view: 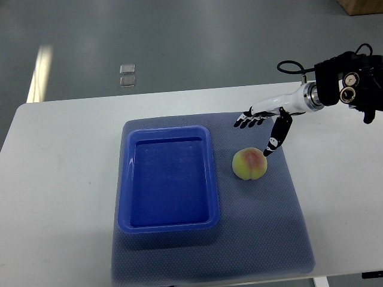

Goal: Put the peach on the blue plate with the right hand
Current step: 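Lower the right hand onto the peach and close fingers around it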

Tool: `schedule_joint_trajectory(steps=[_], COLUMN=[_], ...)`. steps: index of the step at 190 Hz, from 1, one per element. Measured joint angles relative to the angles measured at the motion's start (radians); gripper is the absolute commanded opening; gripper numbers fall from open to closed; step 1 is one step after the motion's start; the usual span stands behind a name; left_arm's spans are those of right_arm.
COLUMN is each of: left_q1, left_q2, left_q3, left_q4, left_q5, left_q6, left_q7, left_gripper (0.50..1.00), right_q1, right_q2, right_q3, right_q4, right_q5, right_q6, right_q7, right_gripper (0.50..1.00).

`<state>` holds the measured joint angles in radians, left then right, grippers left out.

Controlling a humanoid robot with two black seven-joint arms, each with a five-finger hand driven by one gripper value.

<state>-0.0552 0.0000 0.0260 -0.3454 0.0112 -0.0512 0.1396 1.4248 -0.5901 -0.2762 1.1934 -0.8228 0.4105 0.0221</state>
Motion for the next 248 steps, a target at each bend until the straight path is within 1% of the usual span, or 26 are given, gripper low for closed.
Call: schedule_joint_trajectory(steps=[54, 119, 128, 138, 139, 141, 154, 164, 192, 197, 204, 205, 206, 207, 209, 211, 217, 220, 221, 222, 223, 224, 225, 228, 238, 248], left_q1=[0.000, 0.000, 0.000, 0.000, 0.000, 0.000, 0.000, 0.000, 0.000, 0.000, 0.000, 0.000, 0.000, 0.000, 0.000, 0.000, 0.000, 0.000, 0.000, 0.000, 0.000, 0.000, 0.000, 0.000, 0.000, 0.000], left_q2=[0.000, 0.000, 0.000, 0.000, 0.000, 0.000, 0.000, 0.000, 0.000, 0.000, 0.000, 0.000, 0.000, 0.000, 0.000, 0.000, 0.000, 0.000, 0.000, 0.000, 0.000, 0.000, 0.000, 0.000, 0.000, 0.000], left_q3=[0.000, 0.000, 0.000, 0.000, 0.000, 0.000, 0.000, 0.000, 0.000, 0.000, 0.000, 0.000, 0.000, 0.000, 0.000, 0.000, 0.000, 0.000, 0.000, 0.000, 0.000, 0.000, 0.000, 0.000, 0.000, 0.000], left_q4=[0.000, 0.002, 0.002, 0.003, 0.003, 0.003, 0.004, 0.004, 0.005, 0.005, 0.005, 0.005, 0.005, 0.005, 0.005, 0.005, 0.005, 0.005, 0.005, 0.005, 0.005, 0.005, 0.005, 0.005, 0.005, 0.006], left_q5=[-0.002, -0.003, -0.004, -0.004, -0.004, -0.004, -0.004, -0.004, -0.004, -0.004, -0.004, -0.004, -0.004, -0.004, -0.004, -0.004, -0.004, -0.004, -0.004, -0.004, -0.004, -0.004, -0.004, -0.004, -0.004, -0.004], left_q6=[0.000, 0.000, 0.000, 0.001, 0.001, 0.001, 0.001, 0.001, 0.001, 0.001, 0.001, 0.001, 0.001, 0.001, 0.001, 0.001, 0.001, 0.001, 0.001, 0.001, 0.001, 0.001, 0.001, 0.001, 0.001, 0.001], left_q7=[0.000, 0.000, 0.000, 0.000, 0.000, 0.000, 0.000, 0.000, 0.000, 0.000, 0.000, 0.000, 0.000, 0.000, 0.000, 0.000, 0.000, 0.000, 0.000, 0.000, 0.000, 0.000, 0.000, 0.000, 0.000, 0.000], left_gripper=[1.000, 1.000, 1.000, 1.000, 1.000, 1.000, 1.000, 1.000, 1.000, 1.000, 1.000, 1.000, 1.000, 1.000, 1.000, 1.000, 1.000, 1.000, 1.000, 1.000, 1.000, 1.000, 1.000, 1.000, 1.000, 1.000], right_q1=[-0.076, -0.150, -0.160, -0.168, -0.169, -0.170, -0.176, -0.183, -0.203, -0.205, -0.210, -0.210, -0.211, -0.211, -0.212, -0.212, -0.214, -0.214, -0.215, -0.215, -0.215, -0.215, -0.215, -0.215, -0.215, -0.215], right_q2=[0.011, 0.047, 0.051, 0.054, 0.055, 0.055, 0.057, 0.057, 0.058, 0.058, 0.058, 0.058, 0.058, 0.058, 0.058, 0.058, 0.058, 0.058, 0.058, 0.058, 0.058, 0.058, 0.058, 0.058, 0.057, 0.052], right_q3=[0.009, 0.026, 0.035, 0.042, 0.042, 0.043, 0.046, 0.046, 0.046, 0.046, 0.047, 0.047, 0.047, 0.047, 0.047, 0.047, 0.047, 0.047, 0.047, 0.047, 0.047, 0.047, 0.047, 0.047, 0.047, 0.047], right_q4=[-0.002, -0.011, -0.012, -0.014, -0.014, -0.014, -0.017, -0.019, -0.024, -0.025, -0.026, -0.026, -0.026, -0.026, -0.026, -0.026, -0.026, -0.027, -0.027, -0.027, -0.027, -0.027, -0.027, -0.027, -0.027, -0.027], right_q5=[-0.026, -0.027, -0.027, -0.027, -0.027, -0.028, -0.031, -0.042, -0.077, -0.079, -0.081, -0.082, -0.082, -0.082, -0.082, -0.082, -0.084, -0.086, -0.086, -0.087, -0.087, -0.088, -0.088, -0.090, -0.098, -0.105], right_q6=[-0.040, -0.123, -0.132, -0.141, -0.142, -0.144, -0.153, -0.157, -0.163, -0.165, -0.169, -0.170, -0.170, -0.171, -0.171, -0.172, -0.174, -0.175, -0.175, -0.176, -0.176, -0.176, -0.176, -0.177, -0.179, -0.182], right_q7=[0.019, 0.024, 0.024, 0.024, 0.024, 0.024, 0.024, 0.024, 0.031, 0.032, 0.033, 0.033, 0.033, 0.033, 0.034, 0.034, 0.034, 0.034, 0.034, 0.034, 0.034, 0.034, 0.034, 0.035, 0.035, 0.036], right_gripper=[0.926, 0.919, 0.903, 0.903, 0.877, 0.866, 0.830, 0.819, 0.817, 0.789, 0.789, 0.708, 0.707, 0.689, 0.676, 0.676, 0.639, 0.609, 0.609, 0.591, 0.590, 0.572, 0.572, 0.545, 0.511, 0.500])
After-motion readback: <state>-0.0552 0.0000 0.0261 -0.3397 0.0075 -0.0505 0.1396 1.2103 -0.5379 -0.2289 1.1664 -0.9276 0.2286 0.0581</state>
